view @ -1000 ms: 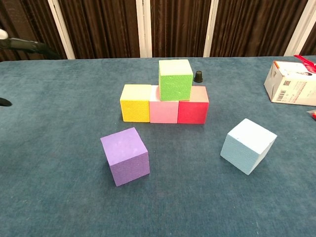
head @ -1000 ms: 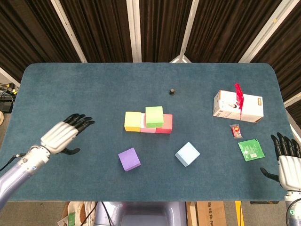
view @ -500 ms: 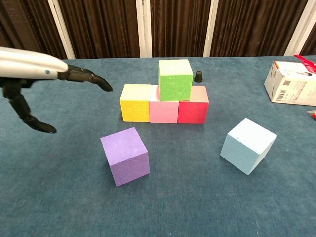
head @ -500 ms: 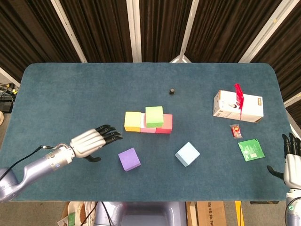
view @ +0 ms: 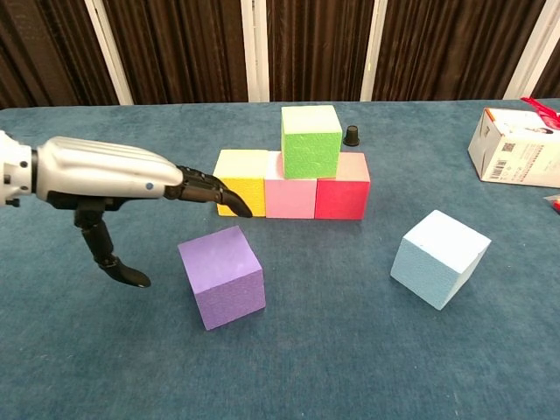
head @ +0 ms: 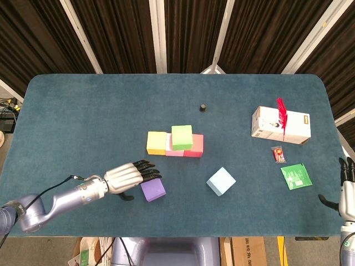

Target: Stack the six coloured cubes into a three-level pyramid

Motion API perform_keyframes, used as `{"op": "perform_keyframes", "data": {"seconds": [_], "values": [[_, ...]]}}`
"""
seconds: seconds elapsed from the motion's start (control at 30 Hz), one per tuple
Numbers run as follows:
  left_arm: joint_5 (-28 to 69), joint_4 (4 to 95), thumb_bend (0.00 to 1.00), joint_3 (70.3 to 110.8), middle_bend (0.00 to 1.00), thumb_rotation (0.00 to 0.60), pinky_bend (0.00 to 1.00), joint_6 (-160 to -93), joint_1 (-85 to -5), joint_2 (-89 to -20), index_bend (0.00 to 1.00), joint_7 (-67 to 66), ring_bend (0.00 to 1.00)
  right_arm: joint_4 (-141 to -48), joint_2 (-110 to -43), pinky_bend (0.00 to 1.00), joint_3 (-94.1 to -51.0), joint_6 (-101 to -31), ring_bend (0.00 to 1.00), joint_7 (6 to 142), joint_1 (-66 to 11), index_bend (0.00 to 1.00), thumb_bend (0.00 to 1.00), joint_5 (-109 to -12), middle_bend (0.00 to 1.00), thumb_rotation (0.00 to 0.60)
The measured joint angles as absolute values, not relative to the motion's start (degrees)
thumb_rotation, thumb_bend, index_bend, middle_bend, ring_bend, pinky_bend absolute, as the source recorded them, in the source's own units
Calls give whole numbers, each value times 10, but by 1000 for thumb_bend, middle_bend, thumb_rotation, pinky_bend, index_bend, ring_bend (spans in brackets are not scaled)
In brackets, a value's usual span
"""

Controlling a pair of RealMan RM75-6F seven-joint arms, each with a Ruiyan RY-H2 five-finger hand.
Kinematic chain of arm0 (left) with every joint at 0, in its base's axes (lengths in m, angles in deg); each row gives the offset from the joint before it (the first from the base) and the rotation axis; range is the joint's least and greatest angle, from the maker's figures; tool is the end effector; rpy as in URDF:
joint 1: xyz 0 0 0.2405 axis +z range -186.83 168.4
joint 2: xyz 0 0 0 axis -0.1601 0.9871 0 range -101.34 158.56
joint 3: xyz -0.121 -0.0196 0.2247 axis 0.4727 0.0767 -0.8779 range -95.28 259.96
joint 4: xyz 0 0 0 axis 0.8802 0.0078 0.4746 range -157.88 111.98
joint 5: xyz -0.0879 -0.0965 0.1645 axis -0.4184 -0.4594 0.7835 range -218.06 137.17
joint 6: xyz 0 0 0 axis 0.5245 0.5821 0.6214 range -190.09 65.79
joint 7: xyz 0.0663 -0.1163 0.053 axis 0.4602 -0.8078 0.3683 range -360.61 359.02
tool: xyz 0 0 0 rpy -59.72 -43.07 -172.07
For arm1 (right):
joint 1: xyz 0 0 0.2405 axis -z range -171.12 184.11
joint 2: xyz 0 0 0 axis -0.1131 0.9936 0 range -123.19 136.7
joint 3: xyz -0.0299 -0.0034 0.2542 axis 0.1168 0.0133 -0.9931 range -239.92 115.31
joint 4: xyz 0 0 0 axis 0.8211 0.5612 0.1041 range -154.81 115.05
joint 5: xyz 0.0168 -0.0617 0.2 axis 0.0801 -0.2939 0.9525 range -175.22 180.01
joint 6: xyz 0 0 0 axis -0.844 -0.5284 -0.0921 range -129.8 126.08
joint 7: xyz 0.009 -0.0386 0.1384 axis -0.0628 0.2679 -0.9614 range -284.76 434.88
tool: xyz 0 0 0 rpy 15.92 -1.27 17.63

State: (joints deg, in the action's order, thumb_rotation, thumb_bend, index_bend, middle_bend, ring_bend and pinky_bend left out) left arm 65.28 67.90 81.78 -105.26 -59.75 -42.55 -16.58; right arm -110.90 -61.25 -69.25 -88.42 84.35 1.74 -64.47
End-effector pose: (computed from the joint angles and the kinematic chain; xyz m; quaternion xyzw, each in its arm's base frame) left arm -0.1291 0.3011 0.0143 -0.8990 -0.2657 -0.3087 0.1609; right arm -0.3473 -0.1872 0.1688 0.4893 -0.4084 0.3132 0.7041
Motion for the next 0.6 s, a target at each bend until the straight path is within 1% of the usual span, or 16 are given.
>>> {"op": "perform_keyframes", "data": {"seconds": [0.17, 0.5, 0.6], "values": [[639, 671, 287, 818, 89, 600, 0, -1047, -606, -447, 87, -140, 0, -1115, -608, 0, -698, -883, 0, 836, 23, 0, 129, -643, 27, 600], [614, 649, 295, 817, 115, 600, 0, -1041, -621, -489, 125, -112, 0, -1119, -606, 0, -710, -876, 0, 831, 28, 0, 129, -632, 26, 600], [606, 644, 306, 817, 137, 600, 0, -1039, -625, -501, 141, -103, 0, -1119, -606, 0, -713, -873, 0, 830, 29, 0, 129, -629, 26, 600]]}}
